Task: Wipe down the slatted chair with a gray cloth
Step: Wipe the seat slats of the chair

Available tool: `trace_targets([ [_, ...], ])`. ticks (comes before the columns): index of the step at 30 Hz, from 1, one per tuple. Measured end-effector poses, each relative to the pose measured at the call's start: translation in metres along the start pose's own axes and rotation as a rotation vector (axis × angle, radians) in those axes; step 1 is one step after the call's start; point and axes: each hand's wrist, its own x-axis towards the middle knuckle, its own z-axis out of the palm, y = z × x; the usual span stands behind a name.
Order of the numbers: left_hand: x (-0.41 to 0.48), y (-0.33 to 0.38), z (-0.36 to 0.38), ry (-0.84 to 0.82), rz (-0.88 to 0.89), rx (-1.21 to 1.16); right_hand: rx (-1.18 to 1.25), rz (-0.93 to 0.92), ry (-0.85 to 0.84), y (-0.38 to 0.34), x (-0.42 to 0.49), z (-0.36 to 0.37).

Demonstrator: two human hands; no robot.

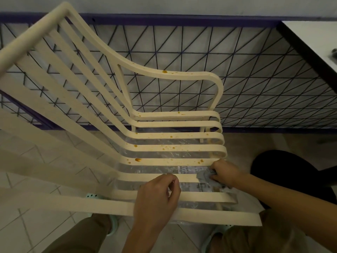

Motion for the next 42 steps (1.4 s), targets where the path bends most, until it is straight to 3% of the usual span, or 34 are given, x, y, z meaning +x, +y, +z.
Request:
trace_targets([
  [8, 0.001, 0.001, 0.0, -0.006, 0.017, -0.002, 0.01, -0.144, -0.031, -0.051, 0.031, 0.004],
  [22, -0.002, -0.006, -0.001, 0.162, 0.12, -0.194, -0.052, -0.543, -0.003, -0.197, 0.104, 0.019],
  [27, -0.003, -0.007, 0.001, 0.129, 0.116, -0.214, 0.022, -0.536, 0.031, -0.244, 0.122, 0.026],
  [36, 0.0, -0.007, -0.004, 0.057, 0.074, -0.125, 0.011, -0.578, 0.037, -0.223, 0.119, 0.035],
  [42, 0.001, -0.005, -0.003, -0.038, 0.042, 0.017, 0.025, -0.547, 0.019, -0.145, 0.087, 0.026],
])
